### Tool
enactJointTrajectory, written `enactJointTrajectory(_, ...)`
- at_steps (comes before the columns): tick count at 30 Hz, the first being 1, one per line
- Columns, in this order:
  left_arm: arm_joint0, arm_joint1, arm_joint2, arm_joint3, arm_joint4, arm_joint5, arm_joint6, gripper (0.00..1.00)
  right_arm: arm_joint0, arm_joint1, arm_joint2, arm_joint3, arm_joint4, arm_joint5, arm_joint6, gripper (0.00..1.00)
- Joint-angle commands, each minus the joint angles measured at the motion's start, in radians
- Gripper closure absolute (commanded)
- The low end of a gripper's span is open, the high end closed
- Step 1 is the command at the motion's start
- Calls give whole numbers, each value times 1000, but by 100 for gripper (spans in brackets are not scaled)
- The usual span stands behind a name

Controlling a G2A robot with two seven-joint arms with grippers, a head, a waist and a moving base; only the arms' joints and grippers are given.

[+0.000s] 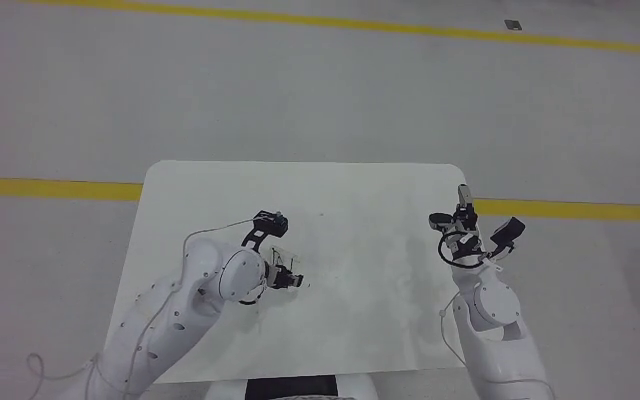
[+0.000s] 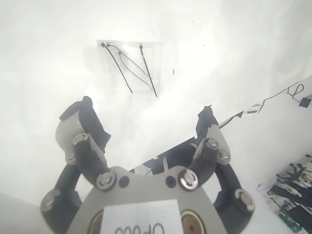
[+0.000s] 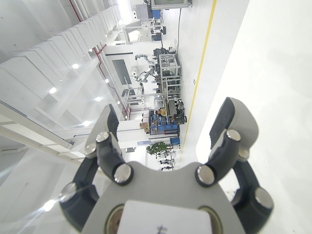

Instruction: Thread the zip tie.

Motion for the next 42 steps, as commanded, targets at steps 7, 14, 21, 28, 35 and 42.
enactJointTrajectory(7, 38, -53, -52, 34, 76, 0, 0, 0, 0, 0, 0, 0, 0, 0, 0, 0)
enactJointTrajectory(14, 38, -53, -52, 34, 76, 0, 0, 0, 0, 0, 0, 0, 0, 0, 0, 0)
enactJointTrajectory(21, 46, -52, -53, 28, 51, 0, 33, 0, 0, 0, 0, 0, 0, 0, 0, 0)
enactJointTrajectory(28, 40, -56, -70, 39, 36, 0, 7, 0, 0, 0, 0, 0, 0, 0, 0, 0)
enactJointTrajectory(35, 52, -54, -74, 38, 5, -4, 58, 0, 0, 0, 0, 0, 0, 0, 0, 0)
enactJointTrajectory(42, 54, -57, -111, 49, -38, 0, 60, 14, 0, 0, 0, 0, 0, 0, 0, 0)
